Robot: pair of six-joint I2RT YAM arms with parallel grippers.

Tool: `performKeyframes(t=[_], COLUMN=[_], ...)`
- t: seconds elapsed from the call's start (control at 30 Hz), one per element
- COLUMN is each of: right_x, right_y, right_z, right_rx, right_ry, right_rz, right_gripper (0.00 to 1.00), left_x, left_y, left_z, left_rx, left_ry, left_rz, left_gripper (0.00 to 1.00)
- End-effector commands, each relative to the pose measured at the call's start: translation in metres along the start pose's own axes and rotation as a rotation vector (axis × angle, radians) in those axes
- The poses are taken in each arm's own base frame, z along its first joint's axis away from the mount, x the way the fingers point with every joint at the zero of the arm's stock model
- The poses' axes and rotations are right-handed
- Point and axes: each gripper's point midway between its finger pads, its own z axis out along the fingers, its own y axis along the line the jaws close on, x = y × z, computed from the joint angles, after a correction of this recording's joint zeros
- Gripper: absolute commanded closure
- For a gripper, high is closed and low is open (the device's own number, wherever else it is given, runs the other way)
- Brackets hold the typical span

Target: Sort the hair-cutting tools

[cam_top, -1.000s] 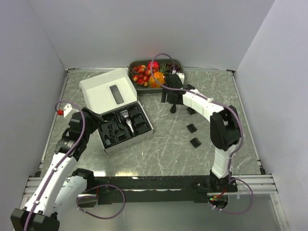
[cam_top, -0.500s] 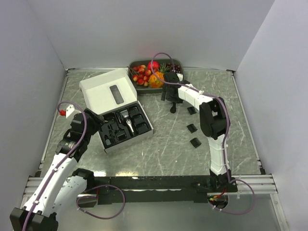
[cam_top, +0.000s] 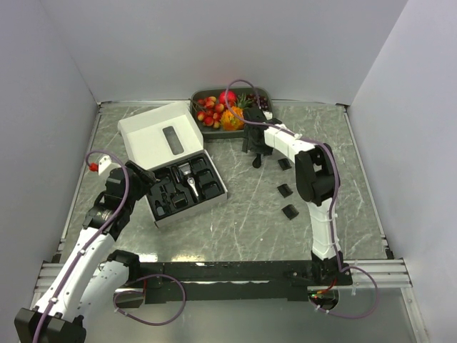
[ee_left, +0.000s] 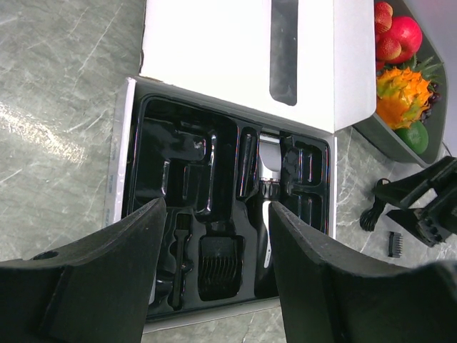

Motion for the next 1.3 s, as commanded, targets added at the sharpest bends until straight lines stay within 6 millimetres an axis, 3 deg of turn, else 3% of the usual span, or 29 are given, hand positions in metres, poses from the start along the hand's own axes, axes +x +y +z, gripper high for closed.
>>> performKeyframes(t=[0.0,0.1,0.2,0.23,0.3,0.33,0.43,0.53,0.57,0.7,0.83,0.87,0.93,1.07,1.27], right_x=[-0.004,-0.005,-0.005,-0.005,-0.004,-0.005,-0.003,-0.003,-0.013,-0.017,-0.022,-0.02,-0.019,-0.003,0.028], right_y=[-0.003,-0.003,0.0,-0.001,-0.002,-0.005,-0.009,-0.011,-0.01,-0.001,0.023,0.037,0.048,0.1,0.175], right_z=[0.01,0.012,0.012,0.012,0.01,0.01,0.007,-0.004,-0.016,-0.049,-0.091,-0.107,-0.121,-0.156,-0.189], right_rx=[0.034,0.028,0.019,0.02,0.02,0.027,0.043,0.051,0.043,0.033,-0.01,-0.04,-0.055,-0.255,-0.51], right_ry=[0.019,0.021,0.028,0.028,0.022,0.017,0.006,-0.016,-0.06,-0.136,-0.226,-0.251,-0.288,-0.279,-0.287], right_rz=[0.02,0.026,0.025,0.022,0.02,0.02,0.015,0.001,0.005,-0.032,-0.103,-0.126,-0.156,-0.196,-0.306], right_gripper=[0.25,0.31,0.42,0.53,0.62,0.73,0.87,0.89,0.89,0.9,0.9,0.9,0.89,0.89,0.88], left_x=[-0.004,-0.006,-0.007,-0.007,-0.007,-0.006,-0.007,-0.009,-0.011,-0.015,-0.025,-0.027,-0.031,-0.038,-0.046], left_y=[-0.008,-0.008,-0.009,-0.009,-0.008,-0.008,-0.006,-0.008,-0.01,-0.012,-0.017,-0.018,-0.019,-0.02,-0.019], left_z=[-0.003,-0.004,-0.004,-0.005,-0.005,-0.005,-0.005,-0.007,-0.009,-0.013,-0.02,-0.022,-0.026,-0.033,-0.047], left_rx=[0.043,0.04,0.04,0.043,0.04,0.041,0.036,0.038,0.042,0.042,0.051,0.055,0.052,0.052,0.068], left_ry=[-0.019,-0.022,-0.025,-0.023,-0.027,-0.026,-0.027,-0.032,-0.036,-0.041,-0.057,-0.061,-0.065,-0.078,-0.107], left_rz=[0.001,0.002,0.001,0.002,0.0,0.0,-0.001,0.0,-0.001,0.001,0.005,0.014,0.022,0.035,0.024], left_gripper=[0.35,0.35,0.35,0.35,0.35,0.35,0.35,0.35,0.35,0.35,0.35,0.35,0.35,0.35,0.35])
